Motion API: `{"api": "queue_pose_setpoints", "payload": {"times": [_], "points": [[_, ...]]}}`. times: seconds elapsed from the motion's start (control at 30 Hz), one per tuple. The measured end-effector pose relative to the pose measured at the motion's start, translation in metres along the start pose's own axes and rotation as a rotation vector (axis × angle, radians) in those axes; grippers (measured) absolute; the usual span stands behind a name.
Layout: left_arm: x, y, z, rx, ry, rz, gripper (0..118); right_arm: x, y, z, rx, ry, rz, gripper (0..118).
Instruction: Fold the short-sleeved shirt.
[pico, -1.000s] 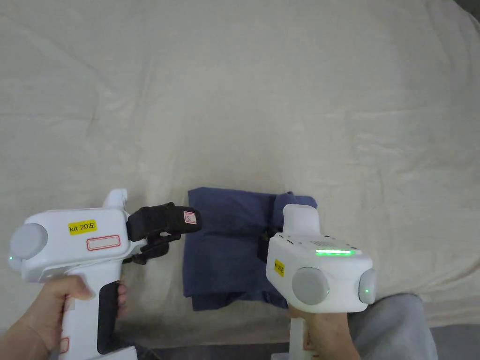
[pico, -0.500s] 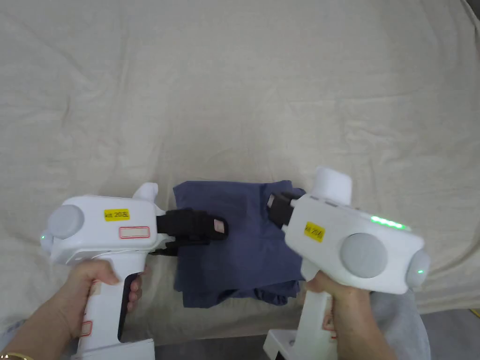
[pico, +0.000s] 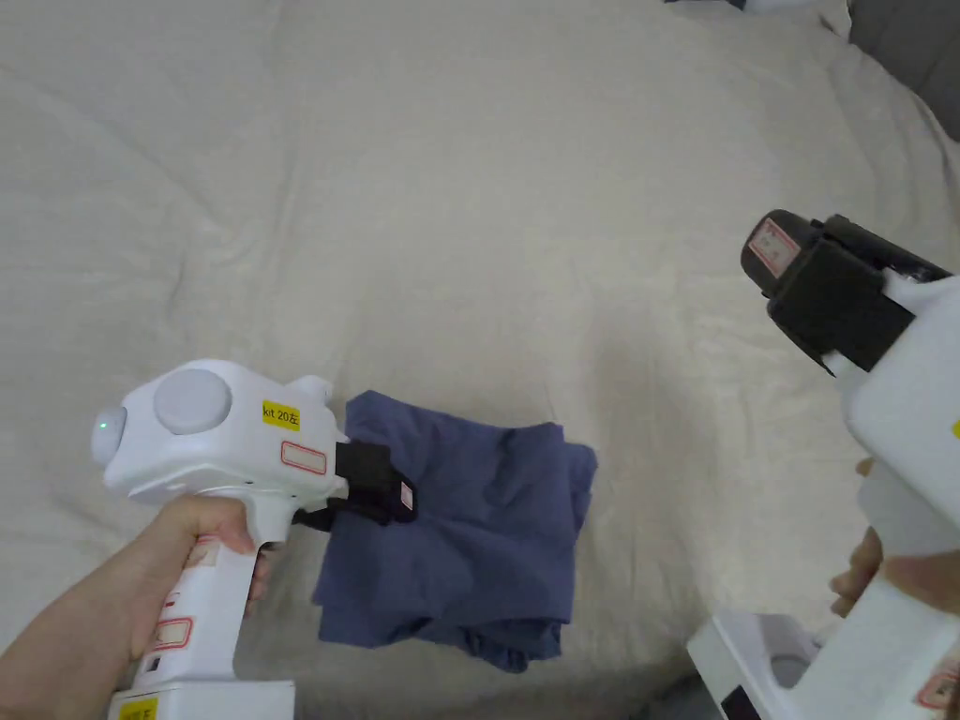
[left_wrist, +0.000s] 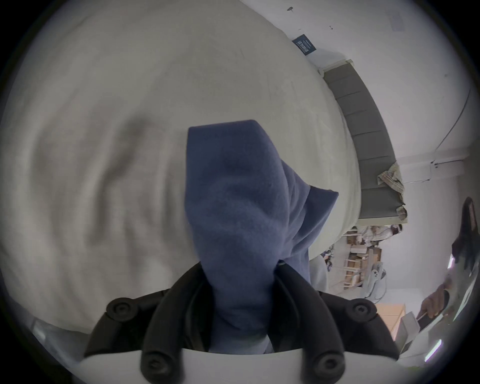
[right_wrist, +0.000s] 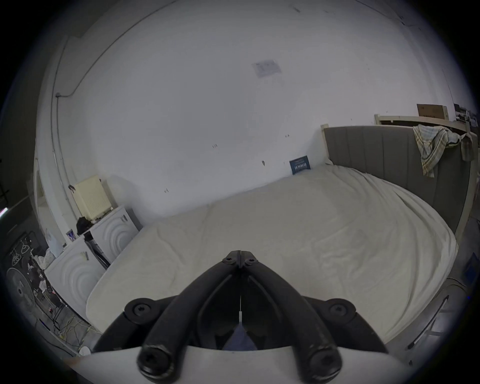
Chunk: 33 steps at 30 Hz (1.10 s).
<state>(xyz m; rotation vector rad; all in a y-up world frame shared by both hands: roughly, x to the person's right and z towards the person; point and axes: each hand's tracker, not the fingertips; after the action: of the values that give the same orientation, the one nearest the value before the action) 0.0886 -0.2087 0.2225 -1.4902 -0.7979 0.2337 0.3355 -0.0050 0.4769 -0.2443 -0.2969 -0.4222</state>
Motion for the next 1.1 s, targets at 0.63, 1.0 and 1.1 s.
{"api": "queue_pose_setpoints", "payload": {"times": [0.63,1.0,1.1], "points": [[-0.241,0.069,0.229,0.194,1.033,0.238,27,-0.030,-0.026,-0.049,-0.138,0.001,0.066,0],[-0.231,0.058,0.234,0.503,1.462,0.053,44,-0.043,-0.026,-0.073,-0.183,0.033,0.096,0],[-0.188,0.047,0.244,0.707,1.528,-0.077,44,-0.043,-0.020,-0.070,-0.177,0.039,0.111,0]]}}
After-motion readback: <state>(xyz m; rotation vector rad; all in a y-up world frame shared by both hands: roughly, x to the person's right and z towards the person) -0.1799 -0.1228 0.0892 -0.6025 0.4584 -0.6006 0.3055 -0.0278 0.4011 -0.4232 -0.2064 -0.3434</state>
